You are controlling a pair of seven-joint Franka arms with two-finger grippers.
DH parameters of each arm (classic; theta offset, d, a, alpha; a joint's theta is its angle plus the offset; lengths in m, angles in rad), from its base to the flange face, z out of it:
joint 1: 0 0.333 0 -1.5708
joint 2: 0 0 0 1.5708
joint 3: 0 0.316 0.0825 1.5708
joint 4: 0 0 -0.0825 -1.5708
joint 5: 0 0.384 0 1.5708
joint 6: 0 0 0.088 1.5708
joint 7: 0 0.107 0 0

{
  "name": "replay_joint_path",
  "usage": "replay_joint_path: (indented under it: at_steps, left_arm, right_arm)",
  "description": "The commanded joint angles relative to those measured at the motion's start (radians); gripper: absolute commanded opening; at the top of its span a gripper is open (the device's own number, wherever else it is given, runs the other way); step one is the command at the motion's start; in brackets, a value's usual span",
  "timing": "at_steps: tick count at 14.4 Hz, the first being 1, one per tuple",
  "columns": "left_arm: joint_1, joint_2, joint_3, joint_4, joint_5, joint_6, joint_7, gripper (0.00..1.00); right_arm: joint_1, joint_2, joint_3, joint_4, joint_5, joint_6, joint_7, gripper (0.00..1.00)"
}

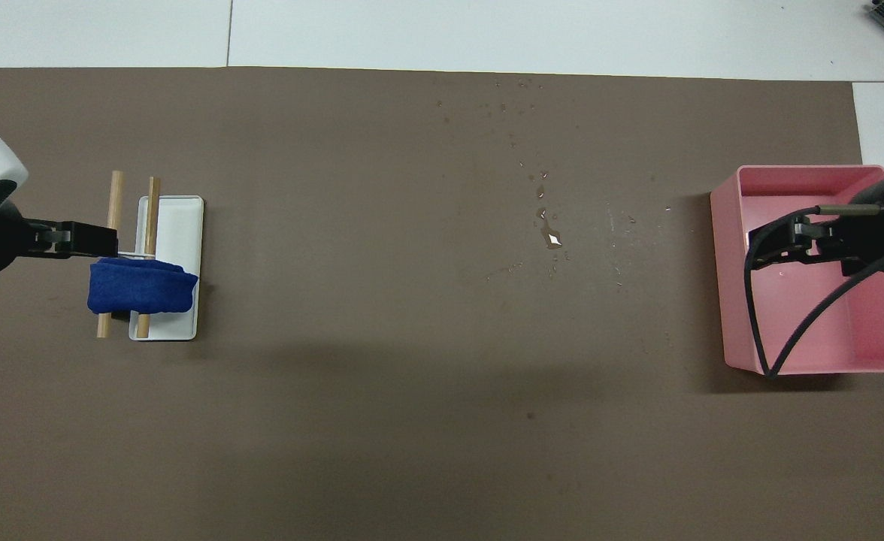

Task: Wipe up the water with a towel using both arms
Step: 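Move the left gripper toward the blue cloth on the white tray, then grasp the blue cloth with the left gripper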

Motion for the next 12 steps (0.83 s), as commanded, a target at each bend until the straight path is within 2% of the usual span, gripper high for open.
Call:
replay_joint_path:
  at_steps: [1,3,7,11,12]
  left_arm:
    - [0.038,-0.048,0.000,-0.116,0.011,0.110,0.066,1.00]
    - [0.073,-0.043,0.000,-0.168,0.062,0.188,0.128,1.00]
    - [0.096,-0.035,0.000,-0.319,0.070,0.319,0.147,1.00]
    - [0.118,0.009,-0.002,-0.362,0.070,0.400,0.129,1.00]
    - [0.124,0.011,-0.002,-0.369,0.070,0.415,0.129,0.96]
  right_arm:
    - [-0.008,-0.027,0.006,-0.034,0.009,0.004,0.014,1.00]
    - [-0.007,-0.031,0.006,-0.043,0.009,0.010,0.014,1.00]
    - [-0.008,-0.032,0.006,-0.048,0.009,0.012,0.014,1.00]
    - [-0.008,-0.034,0.006,-0.051,0.009,0.022,0.014,1.00]
    - [-0.008,-0.034,0.006,-0.053,0.009,0.026,0.014,1.00]
